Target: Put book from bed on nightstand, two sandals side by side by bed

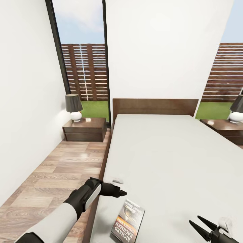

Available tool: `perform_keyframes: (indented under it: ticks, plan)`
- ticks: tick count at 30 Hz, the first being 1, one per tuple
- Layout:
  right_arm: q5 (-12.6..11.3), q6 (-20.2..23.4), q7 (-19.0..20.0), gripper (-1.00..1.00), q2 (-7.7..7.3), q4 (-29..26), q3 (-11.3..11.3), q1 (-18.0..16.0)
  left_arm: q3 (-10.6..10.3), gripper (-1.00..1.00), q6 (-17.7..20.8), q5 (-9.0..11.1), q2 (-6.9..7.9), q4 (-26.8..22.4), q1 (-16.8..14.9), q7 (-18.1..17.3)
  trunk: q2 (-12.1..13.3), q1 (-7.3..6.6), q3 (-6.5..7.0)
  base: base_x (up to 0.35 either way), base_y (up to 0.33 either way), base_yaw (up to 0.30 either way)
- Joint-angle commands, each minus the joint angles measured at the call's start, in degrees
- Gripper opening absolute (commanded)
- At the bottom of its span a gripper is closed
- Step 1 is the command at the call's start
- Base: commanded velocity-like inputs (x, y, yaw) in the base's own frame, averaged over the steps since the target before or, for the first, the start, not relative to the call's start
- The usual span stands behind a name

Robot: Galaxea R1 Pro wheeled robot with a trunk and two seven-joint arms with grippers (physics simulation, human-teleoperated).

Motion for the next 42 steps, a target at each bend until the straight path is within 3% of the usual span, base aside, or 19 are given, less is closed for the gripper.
perform_keyframes:
  ticks: [1,4,14,26,29,31,32,33,36,42]
  plan:
    - [-0.39,0.6,0.09,1.0,-0.01,-0.05,0.0,0.03,-0.1,1.0,0.24,0.24,0.0,-0.1,-0.04,0.0,-0.02,0.0,-0.05,0.0,0.0,0.0]
    - [-0.39,0.55,0.16,1.0,0.01,-0.04,-0.01,0.04,-0.1,1.0,0.19,0.23,-0.01,-0.3,-0.07,-0.03,-0.02,0.0,-0.05,0.0,0.0,0.0]
    - [-0.32,0.52,0.24,1.0,0.02,-0.04,0.02,0.05,-0.01,1.0,-0.14,0.2,0.03,-0.39,-0.07,-0.01,-4.04,2.19,-1.84,0.0,0.0,0.0]
    - [-0.71,0.5,1.39,1.0,-0.15,-0.38,-0.06,0.23,0.04,1.0,-0.7,0.35,0.01,-0.37,-0.01,-0.06,-4.04,2.19,-1.84,0.0,0.0,0.0]
    - [-0.88,0.49,4.3,1.0,-0.23,-0.71,-0.19,0.36,0.03,1.0,-0.76,0.36,0.04,-0.36,-0.01,-0.06,-4.04,2.19,-1.84,0.0,0.0,0.0]
    - [-0.98,0.51,8.66,1.0,-0.32,-1.32,-1.12,0.42,0.01,1.0,-0.81,0.37,0.06,-0.35,-0.01,-0.06,-4.04,2.19,-1.84,0.0,0.0,0.0]
    - [-0.98,0.51,8.66,1.0,-0.32,-1.32,-1.12,0.42,0.01,1.0,-0.81,0.37,0.06,-0.35,-0.01,-0.06,-4.04,2.19,-1.84,0.0,0.0,0.0]
    - [-1.02,0.75,11.96,1.0,-0.29,-2.56,-2.52,0.44,0.03,1.0,-0.83,0.37,0.06,-0.35,-0.01,-0.06,-4.04,2.19,-1.84,0.0,0.0,0.0]
    - [-1.06,1.6,16.72,1.0,-0.07,-6.2,-5.03,0.47,0.03,1.0,-0.84,0.37,0.05,-0.35,-0.01,-0.06,-4.04,2.19,-1.84,0.0,0.0,0.0]
    - [-1.1,8.81,22.34,1.0,0.13,-15.08,-7.87,0.55,0.02,1.0,-0.86,0.37,0.06,-0.35,-0.01,-0.06,-4.04,2.19,-1.84,0.0,0.0,0.0]
